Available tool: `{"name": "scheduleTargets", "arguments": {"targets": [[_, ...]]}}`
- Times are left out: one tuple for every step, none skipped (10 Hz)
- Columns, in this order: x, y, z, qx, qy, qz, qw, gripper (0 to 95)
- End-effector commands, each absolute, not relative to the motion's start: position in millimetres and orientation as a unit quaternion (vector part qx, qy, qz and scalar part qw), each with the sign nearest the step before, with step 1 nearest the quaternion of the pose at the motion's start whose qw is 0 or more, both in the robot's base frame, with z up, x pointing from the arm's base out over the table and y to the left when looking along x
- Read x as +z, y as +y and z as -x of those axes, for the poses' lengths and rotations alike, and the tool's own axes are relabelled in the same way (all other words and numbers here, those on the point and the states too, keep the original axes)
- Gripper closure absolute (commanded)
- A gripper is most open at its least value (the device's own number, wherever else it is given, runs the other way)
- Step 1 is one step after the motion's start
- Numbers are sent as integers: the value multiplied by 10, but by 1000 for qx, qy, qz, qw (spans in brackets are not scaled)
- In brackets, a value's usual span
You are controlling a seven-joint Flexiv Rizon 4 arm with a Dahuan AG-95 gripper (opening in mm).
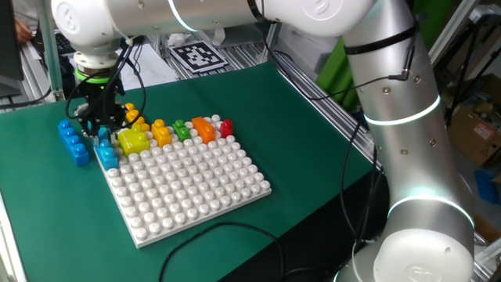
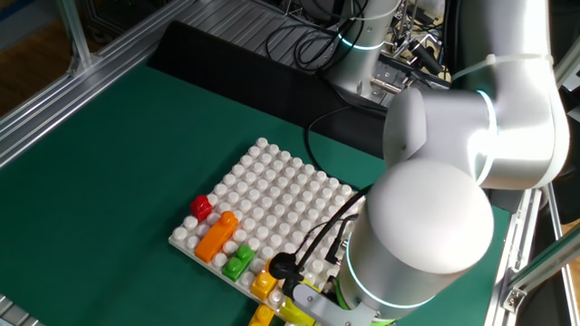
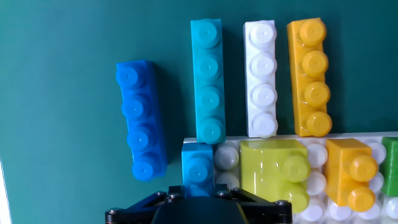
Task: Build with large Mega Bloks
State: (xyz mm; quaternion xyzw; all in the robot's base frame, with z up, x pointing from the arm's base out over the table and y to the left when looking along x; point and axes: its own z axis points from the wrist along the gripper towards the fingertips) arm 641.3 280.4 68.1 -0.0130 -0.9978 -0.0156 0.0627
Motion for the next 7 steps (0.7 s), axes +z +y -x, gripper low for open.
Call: {"name": "scheduleTargets", "arguments": {"targets": [[644, 2800, -6424, -11, -998, 11, 62, 950], [640, 2800, -6425, -8, -998, 11, 62, 950], [630, 2800, -6426, -6, -998, 11, 61, 950], [620, 2801, -6427, 1, -999, 10, 54, 950], [608, 2802, -6426, 5, -999, 10, 46, 950], [590, 2803, -6428, 7, -999, 10, 44, 950], [575, 2803, -6431, 10, -999, 8, 46, 950]]}}
